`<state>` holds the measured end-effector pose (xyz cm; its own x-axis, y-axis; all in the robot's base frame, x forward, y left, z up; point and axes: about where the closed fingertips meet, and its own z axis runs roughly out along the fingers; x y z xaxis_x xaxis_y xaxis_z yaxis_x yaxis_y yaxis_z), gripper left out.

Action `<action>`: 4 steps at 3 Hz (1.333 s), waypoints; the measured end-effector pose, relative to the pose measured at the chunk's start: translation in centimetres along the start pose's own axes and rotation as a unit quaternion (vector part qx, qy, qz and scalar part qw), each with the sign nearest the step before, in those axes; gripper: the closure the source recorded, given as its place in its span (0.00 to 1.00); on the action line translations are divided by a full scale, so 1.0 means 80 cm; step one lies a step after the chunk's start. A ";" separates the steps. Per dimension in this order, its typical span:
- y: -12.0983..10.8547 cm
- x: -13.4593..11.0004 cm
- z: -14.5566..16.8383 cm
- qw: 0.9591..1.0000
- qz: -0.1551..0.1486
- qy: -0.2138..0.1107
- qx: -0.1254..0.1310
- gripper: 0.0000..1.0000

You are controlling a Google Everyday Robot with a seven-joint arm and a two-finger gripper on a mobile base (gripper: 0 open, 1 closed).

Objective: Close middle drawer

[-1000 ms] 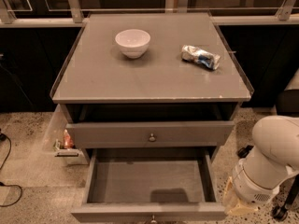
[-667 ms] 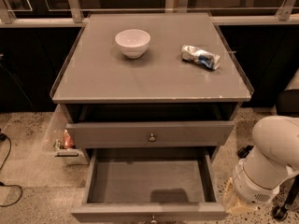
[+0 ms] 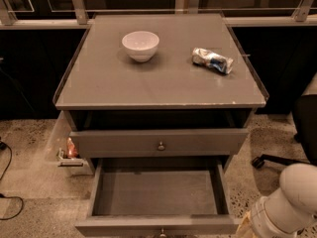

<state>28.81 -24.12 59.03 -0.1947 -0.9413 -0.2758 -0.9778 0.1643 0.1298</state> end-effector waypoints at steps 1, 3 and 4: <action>-0.023 0.033 0.062 0.998 0.040 -0.048 0.031 1.00; -0.052 0.055 0.113 0.994 0.066 -0.076 0.051 1.00; -0.060 0.056 0.138 0.990 0.079 -0.096 0.067 1.00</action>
Offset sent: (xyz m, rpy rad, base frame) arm 0.0413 -0.0356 -0.1363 0.1471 -0.1214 -0.2349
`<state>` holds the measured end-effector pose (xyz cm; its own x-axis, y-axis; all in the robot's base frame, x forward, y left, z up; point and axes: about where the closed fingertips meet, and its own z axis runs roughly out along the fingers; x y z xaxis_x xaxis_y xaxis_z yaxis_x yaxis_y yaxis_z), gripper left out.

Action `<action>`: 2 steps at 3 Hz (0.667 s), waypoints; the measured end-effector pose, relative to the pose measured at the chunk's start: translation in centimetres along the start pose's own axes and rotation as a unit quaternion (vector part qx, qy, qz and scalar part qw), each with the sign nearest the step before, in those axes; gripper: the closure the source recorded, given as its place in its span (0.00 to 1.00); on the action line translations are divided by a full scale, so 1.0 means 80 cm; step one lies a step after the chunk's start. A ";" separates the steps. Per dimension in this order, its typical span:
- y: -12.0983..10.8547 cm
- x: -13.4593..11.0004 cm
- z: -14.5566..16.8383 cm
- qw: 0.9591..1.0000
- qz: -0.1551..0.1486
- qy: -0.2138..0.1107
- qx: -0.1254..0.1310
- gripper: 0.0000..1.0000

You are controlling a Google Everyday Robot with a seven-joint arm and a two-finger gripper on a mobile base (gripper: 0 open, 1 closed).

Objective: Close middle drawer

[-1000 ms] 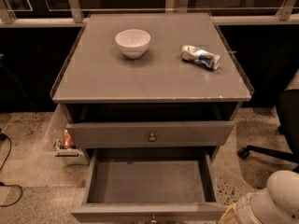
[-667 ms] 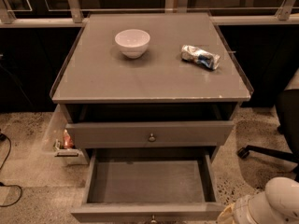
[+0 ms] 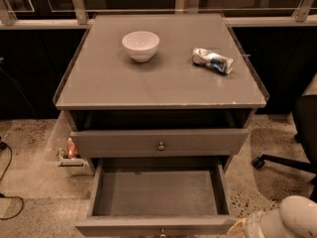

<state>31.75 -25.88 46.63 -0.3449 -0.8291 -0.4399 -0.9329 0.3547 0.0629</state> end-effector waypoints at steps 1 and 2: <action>-0.016 -0.017 0.035 0.999 -0.004 -0.042 0.017 1.00; -0.032 -0.032 0.066 0.997 -0.008 -0.075 0.018 1.00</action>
Offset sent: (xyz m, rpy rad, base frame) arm 0.0626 0.0517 -0.0578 0.1976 -0.1312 -0.0119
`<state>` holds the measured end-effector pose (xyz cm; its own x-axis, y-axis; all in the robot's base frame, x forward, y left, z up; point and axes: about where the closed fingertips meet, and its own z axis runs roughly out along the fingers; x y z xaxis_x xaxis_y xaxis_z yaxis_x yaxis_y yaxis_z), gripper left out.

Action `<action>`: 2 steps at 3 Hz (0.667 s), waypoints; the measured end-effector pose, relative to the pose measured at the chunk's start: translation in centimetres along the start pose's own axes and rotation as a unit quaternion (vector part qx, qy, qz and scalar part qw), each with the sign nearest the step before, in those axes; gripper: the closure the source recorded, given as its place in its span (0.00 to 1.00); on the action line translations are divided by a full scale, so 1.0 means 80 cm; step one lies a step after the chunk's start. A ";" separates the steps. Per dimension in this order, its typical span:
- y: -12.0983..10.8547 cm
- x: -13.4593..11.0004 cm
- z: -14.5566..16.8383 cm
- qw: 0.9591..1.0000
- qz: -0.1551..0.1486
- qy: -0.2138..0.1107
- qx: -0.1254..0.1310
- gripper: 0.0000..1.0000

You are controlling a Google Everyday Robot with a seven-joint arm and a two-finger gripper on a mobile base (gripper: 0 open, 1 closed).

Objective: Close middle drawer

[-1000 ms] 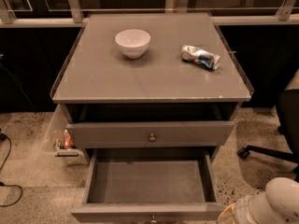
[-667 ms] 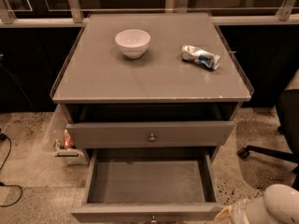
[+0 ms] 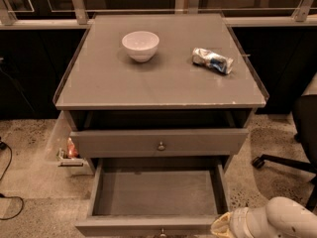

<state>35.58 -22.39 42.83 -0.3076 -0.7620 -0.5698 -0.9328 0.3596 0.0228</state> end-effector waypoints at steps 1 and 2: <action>-0.002 0.001 0.019 1.000 -0.001 -0.005 -0.004 1.00; 0.000 0.009 0.041 1.000 0.004 -0.006 -0.011 1.00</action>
Offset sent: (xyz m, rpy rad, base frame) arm 0.0066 0.0167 -0.0563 0.0247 0.0344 -0.0005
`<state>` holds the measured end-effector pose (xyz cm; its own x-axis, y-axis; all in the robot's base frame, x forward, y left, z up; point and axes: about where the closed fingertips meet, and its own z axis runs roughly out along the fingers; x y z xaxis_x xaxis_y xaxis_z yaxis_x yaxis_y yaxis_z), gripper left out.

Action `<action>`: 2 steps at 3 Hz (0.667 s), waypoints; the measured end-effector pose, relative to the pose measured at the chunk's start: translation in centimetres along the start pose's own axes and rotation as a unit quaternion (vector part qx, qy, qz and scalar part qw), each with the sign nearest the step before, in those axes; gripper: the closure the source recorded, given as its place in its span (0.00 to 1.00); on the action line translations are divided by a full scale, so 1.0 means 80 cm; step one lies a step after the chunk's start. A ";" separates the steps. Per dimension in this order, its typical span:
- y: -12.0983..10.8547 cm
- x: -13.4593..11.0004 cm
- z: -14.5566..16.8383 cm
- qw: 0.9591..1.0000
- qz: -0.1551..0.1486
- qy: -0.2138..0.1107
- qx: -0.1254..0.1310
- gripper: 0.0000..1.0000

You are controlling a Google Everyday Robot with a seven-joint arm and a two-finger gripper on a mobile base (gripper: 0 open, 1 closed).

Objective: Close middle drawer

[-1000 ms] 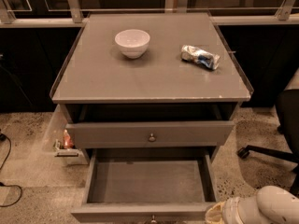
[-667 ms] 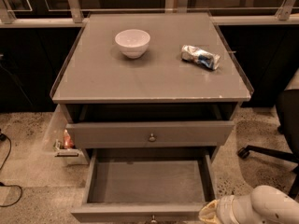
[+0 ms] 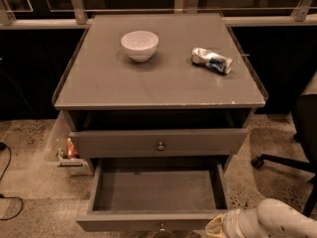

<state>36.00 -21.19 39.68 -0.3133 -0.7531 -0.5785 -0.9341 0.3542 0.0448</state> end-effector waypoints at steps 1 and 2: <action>0.001 0.000 0.001 1.000 0.000 0.000 -0.001 0.81; 0.001 0.000 0.002 1.000 0.000 0.000 -0.001 0.58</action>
Offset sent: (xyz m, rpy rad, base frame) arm -0.0005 0.0007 -0.0011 0.0016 0.0017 0.0003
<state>35.95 -21.11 39.57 -0.3140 -0.7523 -0.5792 -0.9342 0.3537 0.0470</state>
